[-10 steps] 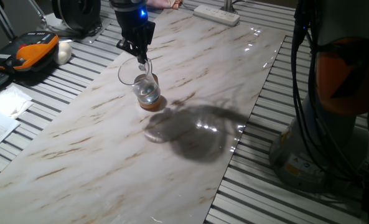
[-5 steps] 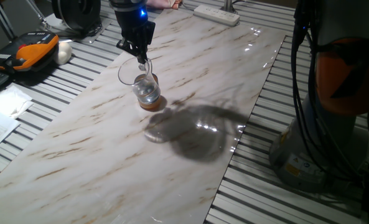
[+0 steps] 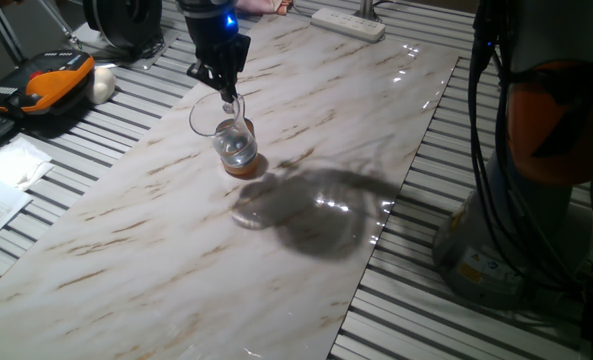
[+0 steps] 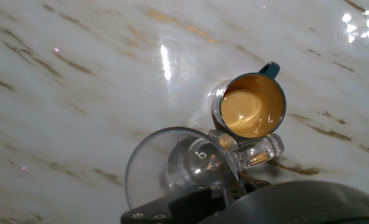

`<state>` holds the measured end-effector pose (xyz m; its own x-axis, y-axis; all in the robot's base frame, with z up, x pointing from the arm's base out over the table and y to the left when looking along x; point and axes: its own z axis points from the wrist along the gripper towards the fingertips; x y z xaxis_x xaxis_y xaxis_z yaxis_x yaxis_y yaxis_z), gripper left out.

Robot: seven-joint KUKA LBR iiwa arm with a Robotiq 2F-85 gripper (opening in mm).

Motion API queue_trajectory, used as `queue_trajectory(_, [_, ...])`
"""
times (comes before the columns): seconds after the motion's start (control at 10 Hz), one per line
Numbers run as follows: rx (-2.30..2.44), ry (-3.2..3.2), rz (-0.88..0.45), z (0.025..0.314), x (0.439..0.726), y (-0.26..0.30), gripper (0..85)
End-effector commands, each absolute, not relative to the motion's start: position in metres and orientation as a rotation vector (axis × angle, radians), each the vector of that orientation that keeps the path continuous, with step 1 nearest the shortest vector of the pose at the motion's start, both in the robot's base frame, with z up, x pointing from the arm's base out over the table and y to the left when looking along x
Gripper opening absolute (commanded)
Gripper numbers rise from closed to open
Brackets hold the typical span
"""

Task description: Pour the water from one cup into another empty cup

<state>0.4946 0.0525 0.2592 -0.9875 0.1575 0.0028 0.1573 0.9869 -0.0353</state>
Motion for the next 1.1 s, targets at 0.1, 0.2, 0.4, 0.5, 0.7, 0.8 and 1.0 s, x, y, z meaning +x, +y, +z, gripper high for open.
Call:
queue_trajectory(0.1, [-0.261,-3.123,0.056,0.2591,0.4946,0.0525,0.0])
queue_trajectory(0.2, [-0.263,-3.118,0.051,0.2591,0.4946,0.0525,0.0])
queue_trajectory(0.4, [-0.255,-3.112,0.055,0.2591,0.4946,0.0525,0.0])
queue_trajectory(0.5, [-0.255,-3.112,0.052,0.2591,0.4946,0.0525,0.0])
queue_trajectory(0.7, [-0.250,-3.112,0.064,0.2590,0.4947,0.0523,0.0])
queue_trajectory(0.8, [-0.243,-3.113,0.094,0.2593,0.4956,0.0507,0.0])
queue_trajectory(1.0, [-0.218,-3.109,0.131,0.2616,0.4987,0.0448,0.0])
